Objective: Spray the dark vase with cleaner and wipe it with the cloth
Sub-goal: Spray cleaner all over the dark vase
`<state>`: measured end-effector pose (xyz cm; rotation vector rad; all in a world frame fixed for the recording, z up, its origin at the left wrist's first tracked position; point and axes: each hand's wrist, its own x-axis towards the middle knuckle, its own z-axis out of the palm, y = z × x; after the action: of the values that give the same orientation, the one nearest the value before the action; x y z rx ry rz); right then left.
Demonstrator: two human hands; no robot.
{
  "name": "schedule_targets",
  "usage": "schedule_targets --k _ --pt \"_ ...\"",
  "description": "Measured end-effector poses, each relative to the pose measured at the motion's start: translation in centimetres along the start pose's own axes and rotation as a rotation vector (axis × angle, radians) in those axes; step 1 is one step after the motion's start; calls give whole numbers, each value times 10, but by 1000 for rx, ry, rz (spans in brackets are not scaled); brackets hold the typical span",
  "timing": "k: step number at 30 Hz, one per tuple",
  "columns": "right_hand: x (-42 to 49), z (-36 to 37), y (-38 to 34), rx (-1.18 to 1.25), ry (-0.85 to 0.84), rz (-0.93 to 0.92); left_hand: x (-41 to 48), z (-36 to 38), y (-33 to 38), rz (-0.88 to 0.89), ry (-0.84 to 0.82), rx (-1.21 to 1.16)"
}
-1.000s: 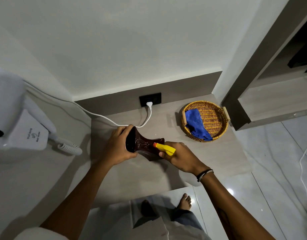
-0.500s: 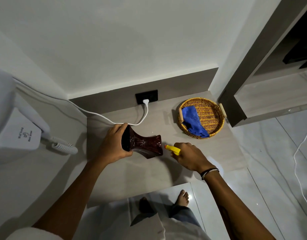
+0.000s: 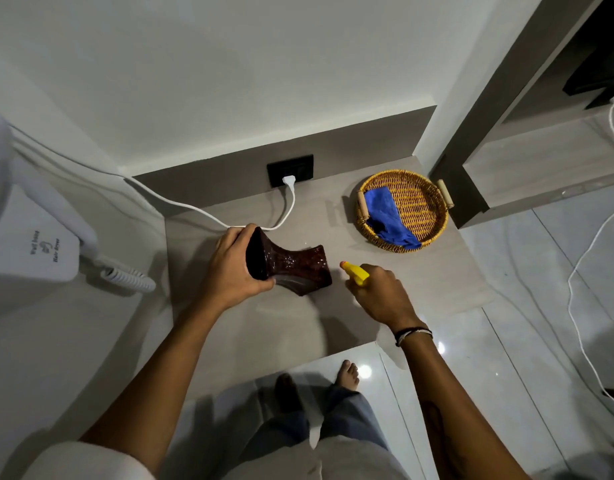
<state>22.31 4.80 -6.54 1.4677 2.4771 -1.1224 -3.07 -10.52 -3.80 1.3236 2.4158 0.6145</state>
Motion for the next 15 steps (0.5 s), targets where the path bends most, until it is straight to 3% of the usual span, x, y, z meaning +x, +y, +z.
schedule_targets --k 3,7,11,15 --pt "1 5 3 349 -115 47 -3 3 -2 -97 32 -59" --pt "4 17 8 576 -91 38 5 3 -3 -299 29 -180" --pt "1 27 18 624 -50 28 15 -6 -7 -471 -68 -287" --pt "-5 31 20 536 -87 6 17 -7 -13 -553 -49 -296"
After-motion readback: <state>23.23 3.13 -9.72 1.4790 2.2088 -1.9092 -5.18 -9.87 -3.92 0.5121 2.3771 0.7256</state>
